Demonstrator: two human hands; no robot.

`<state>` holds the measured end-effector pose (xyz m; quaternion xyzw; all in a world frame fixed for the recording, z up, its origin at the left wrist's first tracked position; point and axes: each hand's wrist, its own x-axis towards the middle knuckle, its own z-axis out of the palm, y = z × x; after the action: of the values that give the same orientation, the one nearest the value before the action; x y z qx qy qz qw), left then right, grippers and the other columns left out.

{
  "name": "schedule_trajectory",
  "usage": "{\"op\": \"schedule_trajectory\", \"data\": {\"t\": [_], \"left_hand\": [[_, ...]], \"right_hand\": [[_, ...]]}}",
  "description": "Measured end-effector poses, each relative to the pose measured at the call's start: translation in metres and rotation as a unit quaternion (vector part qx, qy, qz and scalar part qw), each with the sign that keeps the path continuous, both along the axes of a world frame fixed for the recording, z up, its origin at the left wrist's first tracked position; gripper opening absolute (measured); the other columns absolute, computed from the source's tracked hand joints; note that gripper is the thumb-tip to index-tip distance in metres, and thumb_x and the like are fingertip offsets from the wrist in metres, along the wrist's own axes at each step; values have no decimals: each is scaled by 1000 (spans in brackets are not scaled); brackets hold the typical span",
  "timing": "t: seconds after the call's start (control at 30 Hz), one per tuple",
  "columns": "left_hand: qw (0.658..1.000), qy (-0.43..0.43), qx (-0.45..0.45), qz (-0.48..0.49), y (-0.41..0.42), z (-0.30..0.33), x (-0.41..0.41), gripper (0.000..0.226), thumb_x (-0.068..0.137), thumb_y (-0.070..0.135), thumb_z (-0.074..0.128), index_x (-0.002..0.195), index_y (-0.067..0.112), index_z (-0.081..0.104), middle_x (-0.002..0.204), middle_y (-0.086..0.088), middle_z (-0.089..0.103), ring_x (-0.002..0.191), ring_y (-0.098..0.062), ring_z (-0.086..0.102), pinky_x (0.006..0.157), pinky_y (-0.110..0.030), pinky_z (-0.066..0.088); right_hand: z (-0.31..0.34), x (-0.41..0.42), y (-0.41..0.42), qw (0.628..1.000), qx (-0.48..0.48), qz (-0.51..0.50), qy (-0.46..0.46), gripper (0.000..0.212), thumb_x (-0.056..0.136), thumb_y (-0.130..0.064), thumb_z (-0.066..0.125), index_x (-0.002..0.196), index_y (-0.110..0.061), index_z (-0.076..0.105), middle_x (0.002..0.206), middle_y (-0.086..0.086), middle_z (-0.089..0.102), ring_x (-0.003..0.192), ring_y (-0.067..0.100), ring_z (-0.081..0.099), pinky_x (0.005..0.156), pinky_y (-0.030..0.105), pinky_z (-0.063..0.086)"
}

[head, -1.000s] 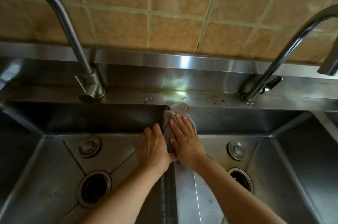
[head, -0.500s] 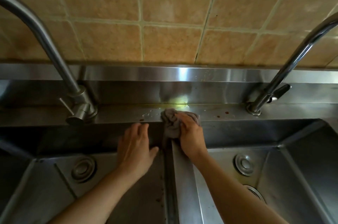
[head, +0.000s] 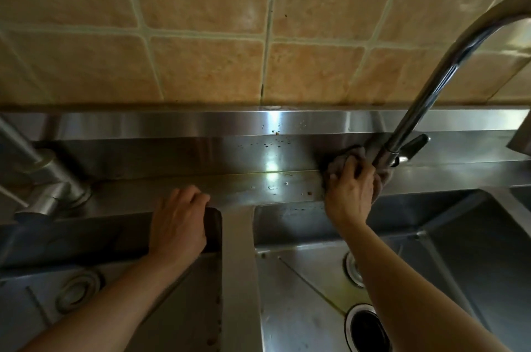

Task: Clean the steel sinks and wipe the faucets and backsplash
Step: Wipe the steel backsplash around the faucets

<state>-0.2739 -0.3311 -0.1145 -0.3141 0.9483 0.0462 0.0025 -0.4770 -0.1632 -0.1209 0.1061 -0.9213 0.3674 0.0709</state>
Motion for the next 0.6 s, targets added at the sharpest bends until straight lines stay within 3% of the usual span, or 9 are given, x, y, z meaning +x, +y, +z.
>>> {"op": "schedule_trajectory", "data": {"t": [0.03,0.1,0.23,0.3,0.4,0.53,0.6], "left_hand": [[1000,6,2,-3,-1,0,0,59,83,16,64,138,22,43,134,4,40,124,-17,38,101,-29,34],[1000,17,2,-7,-3,0,0,55,81,13,65,134,20,49,128,4,46,120,-17,42,99,-29,36],[999,24,14,-15,-7,3,1,54,84,13,62,135,23,48,129,6,45,121,-14,41,101,-27,34],[999,25,26,-16,-9,4,2,55,85,14,61,136,25,45,132,7,44,123,-12,39,103,-26,33],[997,40,63,-6,-12,5,6,57,84,11,62,136,26,43,133,7,45,123,-12,40,102,-26,33],[987,111,113,27,-16,6,15,45,82,7,64,121,26,50,124,5,52,115,-13,49,90,-25,42],[985,135,96,38,-17,7,17,43,82,6,63,120,23,52,124,3,52,116,-15,49,91,-27,43]], "right_hand": [[-7,-2,2,998,52,15,-10,49,95,-24,48,140,-10,36,146,14,29,131,34,32,106,47,33],[-16,-4,3,994,100,21,-44,45,95,-27,45,138,-13,38,148,12,29,131,39,31,105,50,34],[-16,25,-18,990,127,64,-20,40,91,-25,35,124,-9,52,135,16,47,124,35,40,105,43,28],[-14,51,-36,984,119,131,-23,49,88,-30,30,128,-13,54,136,13,46,124,32,40,106,40,27],[-10,88,-66,965,114,235,-33,47,91,-23,40,138,-22,47,145,5,39,131,27,34,110,33,23],[-7,105,-92,926,139,351,-23,46,92,-27,42,137,-23,48,145,3,41,131,26,39,109,33,26],[-2,97,-84,911,144,387,-17,51,90,-34,36,140,-25,45,147,0,40,134,23,36,111,32,21]]}}
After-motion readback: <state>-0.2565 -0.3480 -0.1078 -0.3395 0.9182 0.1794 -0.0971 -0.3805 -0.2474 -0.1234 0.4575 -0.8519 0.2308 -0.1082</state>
